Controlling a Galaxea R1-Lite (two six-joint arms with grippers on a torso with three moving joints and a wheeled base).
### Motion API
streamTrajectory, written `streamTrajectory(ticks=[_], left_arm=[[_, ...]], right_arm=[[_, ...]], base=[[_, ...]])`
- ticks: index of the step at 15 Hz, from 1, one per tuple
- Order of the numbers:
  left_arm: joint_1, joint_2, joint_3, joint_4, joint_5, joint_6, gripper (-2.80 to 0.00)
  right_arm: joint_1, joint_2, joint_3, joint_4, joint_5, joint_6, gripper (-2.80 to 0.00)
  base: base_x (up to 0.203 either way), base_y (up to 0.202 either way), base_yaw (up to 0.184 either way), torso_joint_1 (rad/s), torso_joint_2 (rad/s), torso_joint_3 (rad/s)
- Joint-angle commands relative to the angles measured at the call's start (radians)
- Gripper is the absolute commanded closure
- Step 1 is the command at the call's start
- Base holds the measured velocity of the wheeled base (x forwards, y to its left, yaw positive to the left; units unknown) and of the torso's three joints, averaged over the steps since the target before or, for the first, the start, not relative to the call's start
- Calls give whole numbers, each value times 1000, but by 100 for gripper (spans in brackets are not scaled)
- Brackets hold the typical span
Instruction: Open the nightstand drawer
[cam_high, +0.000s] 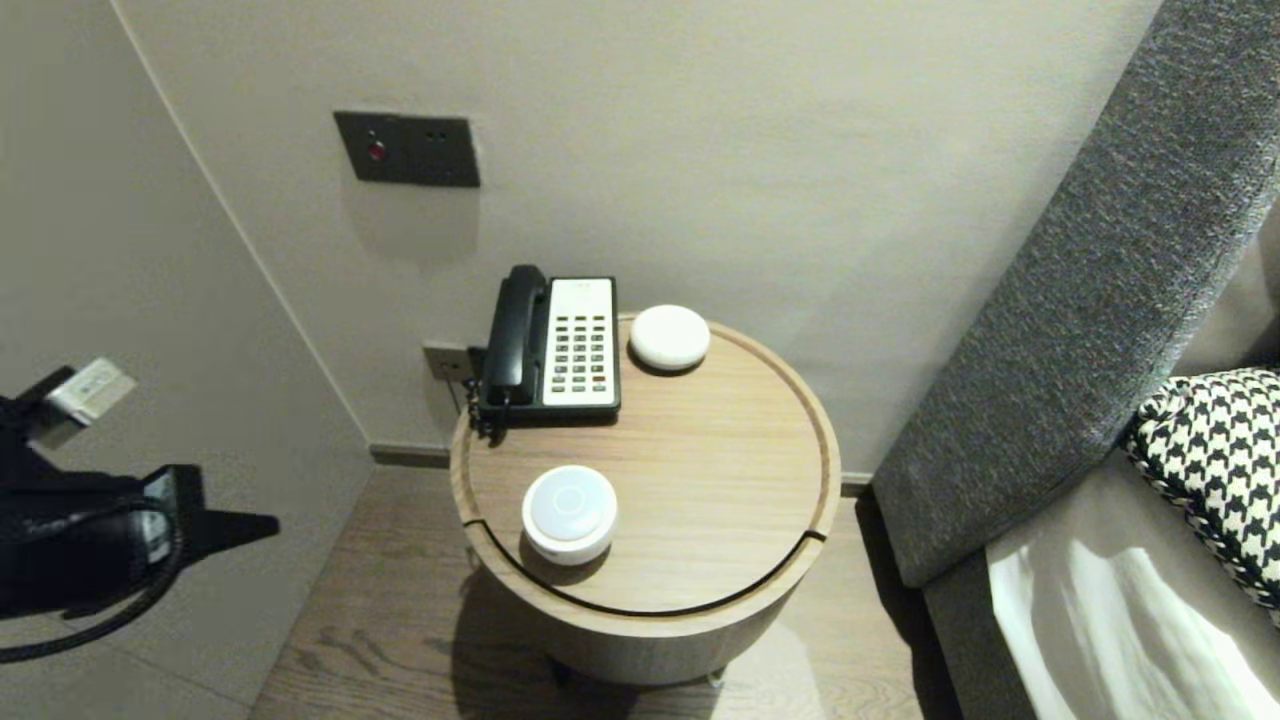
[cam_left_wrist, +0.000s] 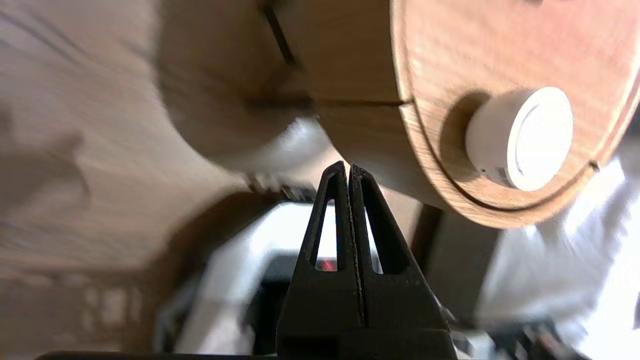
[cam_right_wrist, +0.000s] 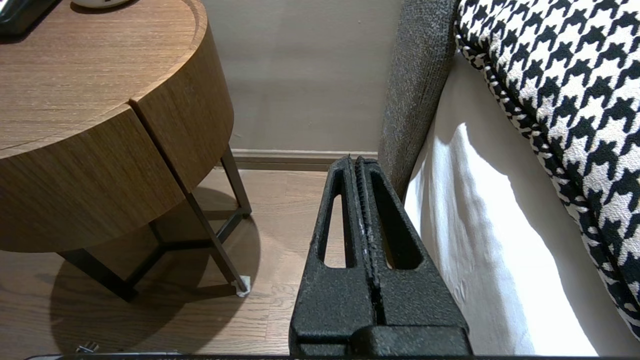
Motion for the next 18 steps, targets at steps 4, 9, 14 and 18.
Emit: streamTrajectory(ticks=[4, 9, 14, 18], left_arm=[[-189, 281, -85, -177, -20, -118, 0], [-278, 381, -158, -188, -22, -179, 0], [-305, 442, -170, -274, -20, -216, 0], [-328, 471, -151, -274, -16, -218, 0]], right_arm=[[0, 1, 40, -1, 0, 0, 0], [0, 2, 40, -1, 0, 0, 0], [0, 1, 40, -1, -1, 0, 0], [0, 1, 40, -1, 0, 0, 0]], base=[[0, 0, 0, 0, 0, 0], [0, 0, 0, 0, 0, 0], [0, 0, 0, 0, 0, 0], [0, 0, 0, 0, 0, 0]])
